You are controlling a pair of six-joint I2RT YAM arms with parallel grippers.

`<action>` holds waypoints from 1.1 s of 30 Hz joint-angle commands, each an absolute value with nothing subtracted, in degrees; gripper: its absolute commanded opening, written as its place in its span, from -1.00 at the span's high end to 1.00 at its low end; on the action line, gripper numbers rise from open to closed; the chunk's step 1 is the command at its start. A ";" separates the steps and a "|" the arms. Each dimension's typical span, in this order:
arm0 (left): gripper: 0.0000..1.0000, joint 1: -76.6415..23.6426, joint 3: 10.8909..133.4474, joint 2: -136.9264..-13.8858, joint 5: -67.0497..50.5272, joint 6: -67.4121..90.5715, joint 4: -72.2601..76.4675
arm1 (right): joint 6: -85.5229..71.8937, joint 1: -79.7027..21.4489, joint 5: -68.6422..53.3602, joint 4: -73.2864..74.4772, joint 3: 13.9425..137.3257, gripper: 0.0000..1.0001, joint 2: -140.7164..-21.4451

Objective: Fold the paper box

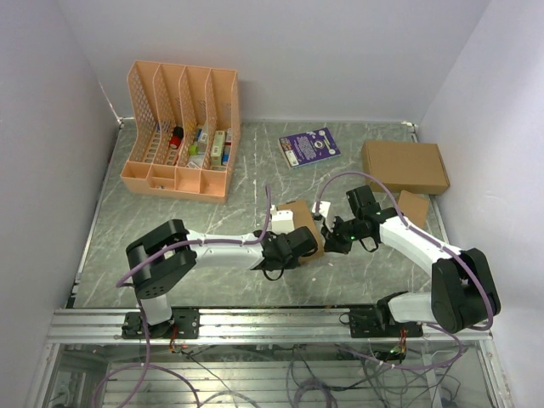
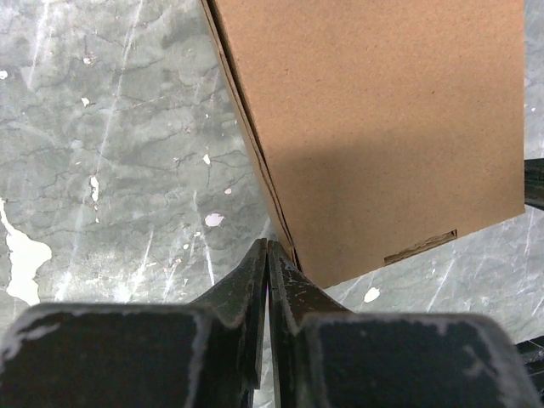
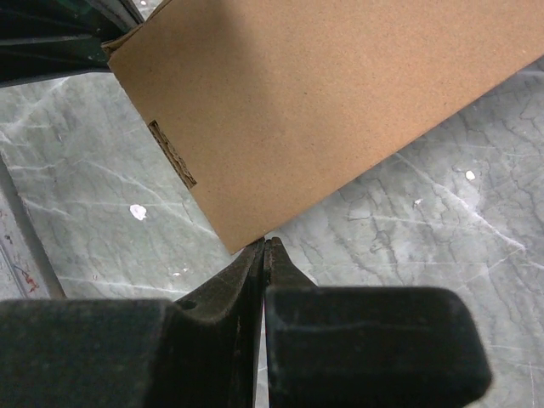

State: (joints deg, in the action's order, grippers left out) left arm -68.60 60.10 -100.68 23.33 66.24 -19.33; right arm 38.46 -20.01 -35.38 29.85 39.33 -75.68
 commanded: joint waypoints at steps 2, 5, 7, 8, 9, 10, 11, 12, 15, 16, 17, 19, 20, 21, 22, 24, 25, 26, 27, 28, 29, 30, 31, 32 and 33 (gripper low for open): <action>0.70 -68.95 64.46 -100.63 23.14 66.36 -9.08 | 36.69 -21.97 -44.52 29.75 41.24 0.94 -75.94; 0.69 -68.91 62.48 -99.01 24.67 66.55 -10.31 | 34.29 -21.38 -41.07 29.80 42.80 0.89 -77.29; 0.67 -68.82 60.53 -97.65 25.19 67.06 -10.47 | 33.04 -20.52 -38.95 29.73 43.59 0.87 -78.27; 0.67 -68.74 59.47 -96.97 25.36 67.26 -10.20 | 32.52 -20.11 -38.12 29.50 43.69 0.86 -78.59; 0.66 -68.63 58.33 -96.17 25.27 67.45 -9.79 | 31.97 -19.84 -37.39 29.18 43.65 0.85 -78.61; 0.66 -68.44 57.33 -95.67 25.11 67.60 -9.50 | 31.56 -19.59 -36.88 28.89 43.51 0.84 -78.49; 0.65 -68.37 56.50 -95.25 25.01 67.71 -9.25 | 31.41 -19.33 -36.57 28.65 43.33 0.82 -78.31; 0.65 -68.23 55.78 -95.01 24.78 67.79 -8.97 | 31.19 -19.18 -36.32 28.31 43.17 0.81 -78.17; 0.63 -67.96 54.38 -94.53 24.21 67.79 -8.54 | 30.89 -18.71 -35.48 27.87 42.89 0.77 -77.87; 0.63 -67.94 54.14 -94.43 24.05 67.82 -8.59 | 30.93 -18.61 -35.43 27.96 42.89 0.76 -77.95; 0.63 -67.86 53.81 -94.37 23.94 67.80 -8.68 | 30.87 -18.63 -35.28 27.96 42.85 0.74 -77.96; 0.63 -67.81 53.55 -94.32 23.82 67.68 -9.03 | 30.94 -18.55 -35.08 27.88 42.80 0.72 -77.96; 0.62 -67.77 53.34 -94.30 23.82 67.67 -9.35 | 30.98 -18.55 -34.99 27.87 42.73 0.71 -77.96; 0.62 -67.79 53.03 -94.23 23.74 67.63 -9.47 | 31.02 -18.57 -34.94 27.90 42.62 0.70 -77.96; 0.62 -67.72 52.54 -94.10 23.69 67.78 -9.63 | 31.07 -18.62 -34.78 27.94 42.57 0.69 -77.92; 0.62 -67.60 51.66 -93.90 23.51 67.98 -9.59 | 31.18 -18.59 -34.58 27.93 42.61 0.68 -77.96; 0.62 -67.51 51.19 -93.64 23.45 68.13 -9.44 | 31.20 -18.59 -34.52 27.97 42.62 0.67 -77.96; 0.62 -67.44 50.77 -93.48 23.24 68.19 -9.24 | 31.20 -18.56 -34.42 28.03 42.62 0.67 -77.96; 0.62 -67.35 50.34 -93.39 23.06 68.34 -9.01 | 31.20 -18.55 -34.22 27.96 42.61 0.67 -77.96; 0.62 -67.26 50.01 -93.30 22.91 68.42 -8.90 | 31.20 -18.62 -34.05 27.86 42.60 0.67 -78.04; 0.63 -67.28 49.69 -93.19 22.80 68.63 -8.80 | 31.20 -18.62 -33.83 27.86 42.56 0.67 -78.05; 0.62 -67.16 49.45 -93.11 22.68 68.65 -8.76 | 31.14 -18.62 -33.57 27.74 42.56 0.67 -78.02; 0.63 -67.07 49.20 -93.08 22.42 68.73 -8.63 | 31.12 -18.62 -33.31 27.76 42.59 0.67 -78.10; 0.63 -66.94 49.00 -92.96 22.15 68.88 -8.42 | 31.04 -18.58 -33.13 27.77 42.57 0.67 -78.09; 0.63 -66.85 48.71 -92.76 21.92 68.99 -8.19 | 30.96 -18.60 -32.88 27.70 42.61 0.67 -78.08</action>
